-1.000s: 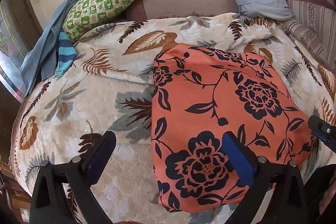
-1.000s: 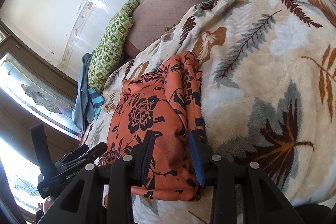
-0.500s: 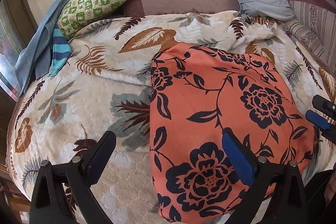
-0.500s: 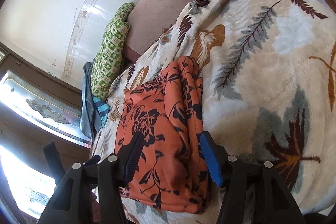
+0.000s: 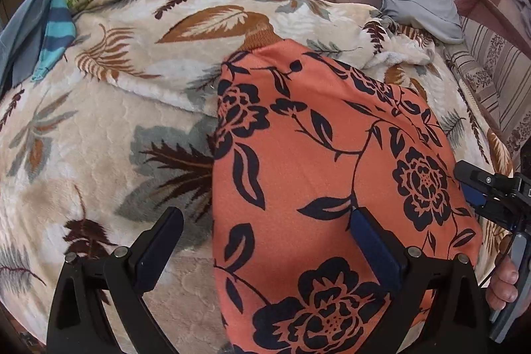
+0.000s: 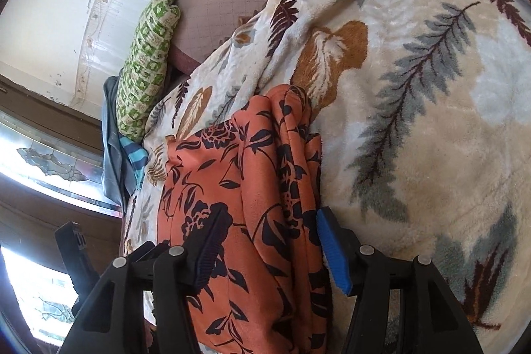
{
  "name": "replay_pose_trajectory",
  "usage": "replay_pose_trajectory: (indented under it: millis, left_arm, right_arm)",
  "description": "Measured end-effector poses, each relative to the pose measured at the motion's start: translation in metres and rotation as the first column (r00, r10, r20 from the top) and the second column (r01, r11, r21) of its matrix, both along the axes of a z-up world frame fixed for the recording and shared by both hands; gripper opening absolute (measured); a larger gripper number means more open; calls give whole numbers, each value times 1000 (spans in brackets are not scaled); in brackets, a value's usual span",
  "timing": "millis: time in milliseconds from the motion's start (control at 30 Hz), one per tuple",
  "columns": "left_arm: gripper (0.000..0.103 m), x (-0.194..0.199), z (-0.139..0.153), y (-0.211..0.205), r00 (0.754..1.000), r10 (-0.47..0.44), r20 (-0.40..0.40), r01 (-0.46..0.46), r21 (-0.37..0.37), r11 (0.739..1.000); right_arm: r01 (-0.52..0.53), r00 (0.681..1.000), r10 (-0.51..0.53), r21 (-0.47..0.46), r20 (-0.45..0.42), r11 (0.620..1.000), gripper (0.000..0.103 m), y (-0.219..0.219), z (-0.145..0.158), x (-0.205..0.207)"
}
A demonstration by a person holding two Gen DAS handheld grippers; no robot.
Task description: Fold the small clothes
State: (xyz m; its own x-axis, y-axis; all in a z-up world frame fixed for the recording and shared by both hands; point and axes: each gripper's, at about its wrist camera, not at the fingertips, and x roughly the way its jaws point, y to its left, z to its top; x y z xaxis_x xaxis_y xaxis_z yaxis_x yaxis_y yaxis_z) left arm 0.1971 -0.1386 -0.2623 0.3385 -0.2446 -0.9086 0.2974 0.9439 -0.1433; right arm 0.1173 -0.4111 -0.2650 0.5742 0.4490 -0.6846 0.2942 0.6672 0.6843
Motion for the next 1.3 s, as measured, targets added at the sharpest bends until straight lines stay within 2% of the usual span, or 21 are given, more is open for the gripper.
replay_pose_trajectory:
  millis: [167, 267, 367, 433, 500, 567, 700, 800, 867, 933, 967, 1000, 1033, 1133, 1300]
  left_arm:
    - [101, 3, -8, 9, 995, 38, -88, -50, -138, 989]
    - [101, -2, -5, 9, 997, 17, -72, -27, -142, 990]
    - [101, -9, -1, 10, 999, -14, -47, 7, -161, 987]
    - [100, -11, 0, 11, 999, -16, -35, 11, -148, 989]
    - [96, -10, 0, 12, 999, -9, -32, 4, -156, 988]
    - [96, -7, -2, 13, 999, 2, -41, -9, -164, 986]
    - [99, 3, -15, 6, 996, 14, -83, -29, -178, 984]
    - [99, 6, -20, 10, 994, 48, -93, -68, -228, 971]
    - [92, 3, -17, 11, 995, 60, -77, -76, -228, 971]
    - [74, -1, -11, 11, 997, 57, -49, -66, -213, 975]
    - [70, -3, -8, 12, 997, 59, -39, -66, -205, 977]
    - [59, -3, -5, 14, 997, 64, -32, -69, -198, 978]
    - [53, -3, -3, 16, 997, 69, -29, -73, -198, 977]
    - [45, -4, 4, 23, 997, 76, -26, -80, -204, 976]
    - [41, -10, 24, 32, 995, 103, 6, -100, -190, 977]
  right_arm:
    - [-64, 997, 64, -2, -33, 998, 62, 15, -8, 10]
    - [-131, 991, 131, 30, -10, 991, 62, 26, -5, 11]
    - [-154, 988, 153, 37, 26, 987, 60, 30, 1, 8]
    - [-131, 991, 131, 11, -1, 991, 56, 27, -2, 7]
    - [-81, 996, 81, 6, -45, 997, 55, 18, -8, 6]
    - [-57, 997, 58, 15, -53, 998, 55, 14, -9, 6]
    - [-138, 989, 131, -86, -74, 987, 59, 36, -12, 11]
    - [-179, 984, 175, -126, -41, 976, 57, 49, -6, 12]
    - [-193, 981, 192, -138, -16, 971, 40, 53, -1, 12]
    - [-187, 982, 190, -169, 0, 968, 32, 56, 5, 11]
    - [-189, 981, 193, -191, 5, 963, 31, 59, 8, 11]
    - [-190, 980, 198, -221, 11, 957, 30, 62, 12, 10]
    - [-191, 979, 202, -255, 18, 948, 29, 66, 15, 9]
    - [-189, 974, 218, -319, 56, 929, 28, 76, 27, 6]
    - [-173, 965, 225, -319, 135, 932, 27, 85, 45, 3]
